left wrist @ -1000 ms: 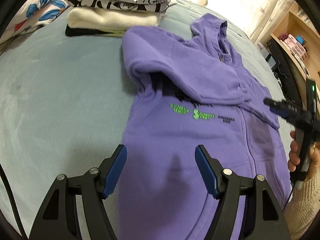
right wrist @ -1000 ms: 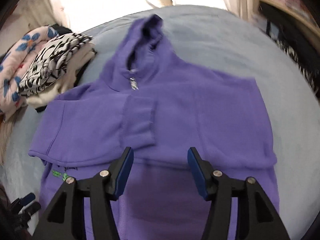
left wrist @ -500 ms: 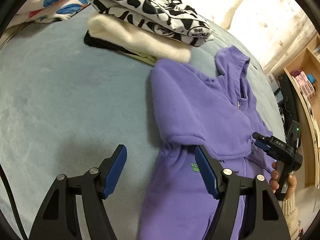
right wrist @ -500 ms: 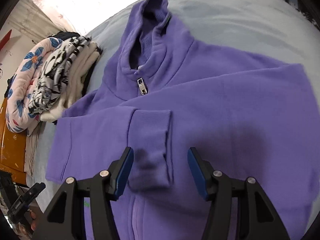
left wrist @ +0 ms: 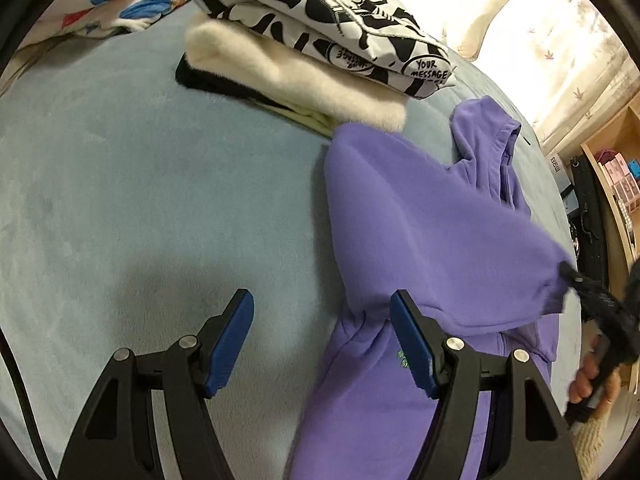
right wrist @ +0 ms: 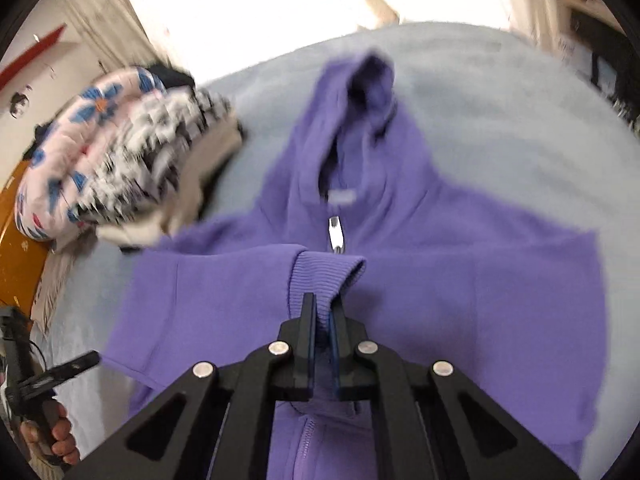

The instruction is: Fold large clothes

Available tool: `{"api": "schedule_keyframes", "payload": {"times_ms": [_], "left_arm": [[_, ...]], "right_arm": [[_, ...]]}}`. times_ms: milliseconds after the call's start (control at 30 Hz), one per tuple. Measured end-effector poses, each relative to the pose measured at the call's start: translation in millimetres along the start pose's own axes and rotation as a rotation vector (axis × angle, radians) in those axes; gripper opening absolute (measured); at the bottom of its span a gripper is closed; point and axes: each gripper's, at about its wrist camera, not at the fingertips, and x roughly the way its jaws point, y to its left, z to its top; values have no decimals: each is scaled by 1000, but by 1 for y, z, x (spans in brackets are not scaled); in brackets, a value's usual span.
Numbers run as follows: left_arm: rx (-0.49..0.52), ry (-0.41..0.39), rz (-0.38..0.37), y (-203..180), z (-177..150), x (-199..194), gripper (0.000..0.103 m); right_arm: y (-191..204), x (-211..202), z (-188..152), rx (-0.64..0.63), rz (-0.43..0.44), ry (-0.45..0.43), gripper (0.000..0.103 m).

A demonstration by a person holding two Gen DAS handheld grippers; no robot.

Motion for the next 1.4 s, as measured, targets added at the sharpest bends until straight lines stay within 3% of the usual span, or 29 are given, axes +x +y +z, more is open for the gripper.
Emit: {"api": "schedule_keyframes", "payload": {"times_ms": [133, 400, 533, 600, 767, 1000, 1100, 1267, 1400], "left_arm": [[24, 14, 6, -11, 5, 10, 69], [105, 59, 95, -43, 17, 46, 69], [133, 71, 102, -56, 26, 62, 69], [135, 83, 84, -58, 34, 68, 69], [84, 103, -54, -53, 73, 85, 69], [67, 165, -131, -52, 116, 121, 69], [90, 169, -161, -59, 123, 129, 69], [39, 198, -270, -60, 132, 140, 69], [51, 175, -360, -61, 130, 132, 59]], "right_arm": [[-21, -12, 4, 14, -132, -37, 5], [-70, 26, -23, 142, -268, 137, 5], [-74, 26, -33, 135, -291, 149, 5], [-76, 28, -33, 147, -285, 156, 5], [-76, 31, -34, 138, -270, 164, 5], [-76, 36, -38, 111, -261, 164, 6], [-76, 38, -39, 103, -257, 165, 6], [-77, 39, -40, 98, -252, 162, 7], [-80, 39, -42, 109, -244, 159, 7]]}}
